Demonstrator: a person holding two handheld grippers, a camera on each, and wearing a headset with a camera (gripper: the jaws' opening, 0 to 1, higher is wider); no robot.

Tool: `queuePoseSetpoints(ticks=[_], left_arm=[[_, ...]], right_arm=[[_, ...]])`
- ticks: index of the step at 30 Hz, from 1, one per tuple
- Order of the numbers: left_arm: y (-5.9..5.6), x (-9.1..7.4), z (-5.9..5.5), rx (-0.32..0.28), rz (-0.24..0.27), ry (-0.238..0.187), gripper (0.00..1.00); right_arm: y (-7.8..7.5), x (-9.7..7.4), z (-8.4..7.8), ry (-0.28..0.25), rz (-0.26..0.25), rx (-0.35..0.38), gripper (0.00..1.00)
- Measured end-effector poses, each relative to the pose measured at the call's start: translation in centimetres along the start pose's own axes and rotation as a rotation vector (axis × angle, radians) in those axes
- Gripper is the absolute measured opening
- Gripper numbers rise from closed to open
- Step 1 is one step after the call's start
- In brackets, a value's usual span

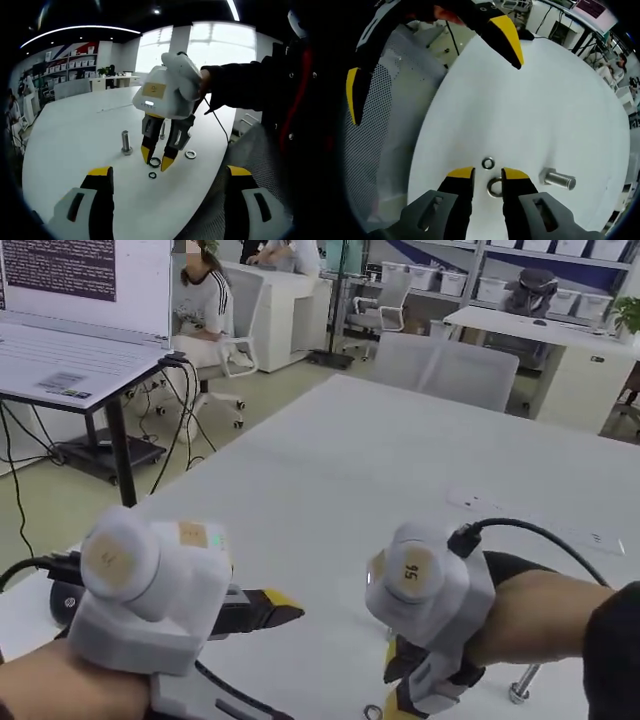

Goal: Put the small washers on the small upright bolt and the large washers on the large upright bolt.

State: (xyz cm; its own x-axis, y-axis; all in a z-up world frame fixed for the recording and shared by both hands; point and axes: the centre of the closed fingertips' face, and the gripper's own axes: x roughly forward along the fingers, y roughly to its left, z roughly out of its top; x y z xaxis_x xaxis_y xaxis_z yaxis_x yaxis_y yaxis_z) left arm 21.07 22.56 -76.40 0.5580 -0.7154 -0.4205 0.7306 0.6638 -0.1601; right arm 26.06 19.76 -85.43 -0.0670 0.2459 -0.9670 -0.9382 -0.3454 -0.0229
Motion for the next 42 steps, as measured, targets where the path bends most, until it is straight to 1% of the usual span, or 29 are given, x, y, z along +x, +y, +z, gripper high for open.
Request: queuePoseSetpoints(ticks=[5, 7, 12, 24, 31, 42], left_arm=[[0.2, -0.2, -0.2, -0.009, 0.007, -0.001, 0.92], [0.2, -0.2, -0.3, -0.012, 0.011, -0.001, 0.92], [0.2, -0.2, -0.4, -0.016, 0.012, -0.003, 0.92], [0.2, -0.2, -0.5, -0.022, 0.012, -0.004, 0.92], [0.1, -0.2, -0.4, -0.022, 0.008, -0.008, 0.92], [0.2, -0.1, -0.3, -0.023, 0.008, -0.009, 0.92]], right_arm=[[0.0, 1.0, -0.1, 0.017, 0.013, -0.006, 0.23], [0.2, 1.4, -0.1, 0.021, 0.025, -0.004, 0.22], [0.3, 2.1, -0.6, 0.052, 0.022, -0.029, 0.22], [0.2, 2.4, -0.5, 0.057, 0.021, -0.04, 0.21], [0.1, 2.3, -0.5, 0.044, 0.018, -0.032, 0.17], [0.1, 2.3, -0.7, 0.055, 0.015, -0.037, 0.15]])
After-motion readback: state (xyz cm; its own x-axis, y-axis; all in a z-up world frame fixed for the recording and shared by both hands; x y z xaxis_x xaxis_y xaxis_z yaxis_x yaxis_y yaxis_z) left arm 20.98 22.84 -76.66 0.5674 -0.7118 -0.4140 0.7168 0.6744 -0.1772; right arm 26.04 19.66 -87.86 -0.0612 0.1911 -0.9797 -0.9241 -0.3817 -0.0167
